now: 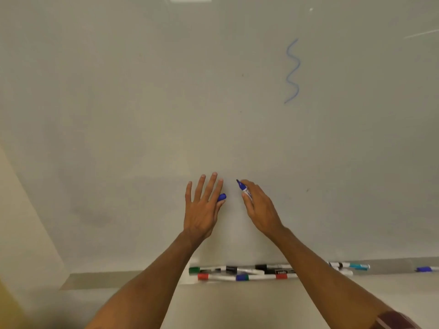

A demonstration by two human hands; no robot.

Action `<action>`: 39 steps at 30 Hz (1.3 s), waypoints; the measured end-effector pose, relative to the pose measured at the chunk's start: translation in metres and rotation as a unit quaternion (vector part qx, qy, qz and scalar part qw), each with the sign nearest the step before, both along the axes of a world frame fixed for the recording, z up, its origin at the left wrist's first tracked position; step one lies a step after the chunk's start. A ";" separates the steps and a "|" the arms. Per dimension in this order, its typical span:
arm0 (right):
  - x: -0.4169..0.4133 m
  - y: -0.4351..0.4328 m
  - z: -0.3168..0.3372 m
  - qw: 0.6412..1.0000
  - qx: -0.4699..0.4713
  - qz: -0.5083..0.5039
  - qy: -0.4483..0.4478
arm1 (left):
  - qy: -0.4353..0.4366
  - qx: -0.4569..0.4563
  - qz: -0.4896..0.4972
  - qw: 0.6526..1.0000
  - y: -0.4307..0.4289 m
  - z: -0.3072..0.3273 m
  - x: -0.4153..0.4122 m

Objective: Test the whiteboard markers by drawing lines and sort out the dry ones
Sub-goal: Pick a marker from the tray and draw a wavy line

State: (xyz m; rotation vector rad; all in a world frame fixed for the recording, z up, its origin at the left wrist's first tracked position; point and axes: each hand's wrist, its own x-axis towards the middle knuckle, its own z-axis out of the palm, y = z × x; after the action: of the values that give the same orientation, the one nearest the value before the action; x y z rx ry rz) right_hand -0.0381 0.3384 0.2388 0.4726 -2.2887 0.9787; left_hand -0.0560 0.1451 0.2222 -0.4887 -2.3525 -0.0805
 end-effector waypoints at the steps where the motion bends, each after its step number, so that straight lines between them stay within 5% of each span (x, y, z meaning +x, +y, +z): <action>1: -0.004 0.002 0.019 1.000 -0.015 0.003 0.019 | 0.017 0.000 -0.005 1.000 0.004 0.017 -0.006; 7: -0.018 0.012 0.116 0.990 -0.076 -0.009 0.118 | 0.113 0.024 -0.014 0.993 0.030 0.122 -0.031; 18: -0.042 0.038 0.229 0.950 -0.053 -0.013 0.309 | 0.232 0.031 -0.026 0.972 0.055 0.280 -0.061; 25: -0.057 0.055 0.253 0.945 -0.006 -0.015 0.326 | 0.207 0.073 -0.042 0.975 0.053 0.299 -0.086; 32: -0.064 0.058 0.268 0.898 -0.052 -0.054 0.434 | 0.268 0.065 -0.019 0.961 0.059 0.295 -0.100; 39: -0.084 0.065 0.278 0.892 -0.141 -0.069 0.424 | 0.279 0.055 -0.012 0.959 0.060 0.295 -0.102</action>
State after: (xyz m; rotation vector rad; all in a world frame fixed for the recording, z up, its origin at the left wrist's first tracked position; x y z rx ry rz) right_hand -0.1223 0.4035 0.5171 0.4772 -1.3499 0.7947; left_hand -0.1580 0.2053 0.5170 -0.4187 -1.7797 -0.0730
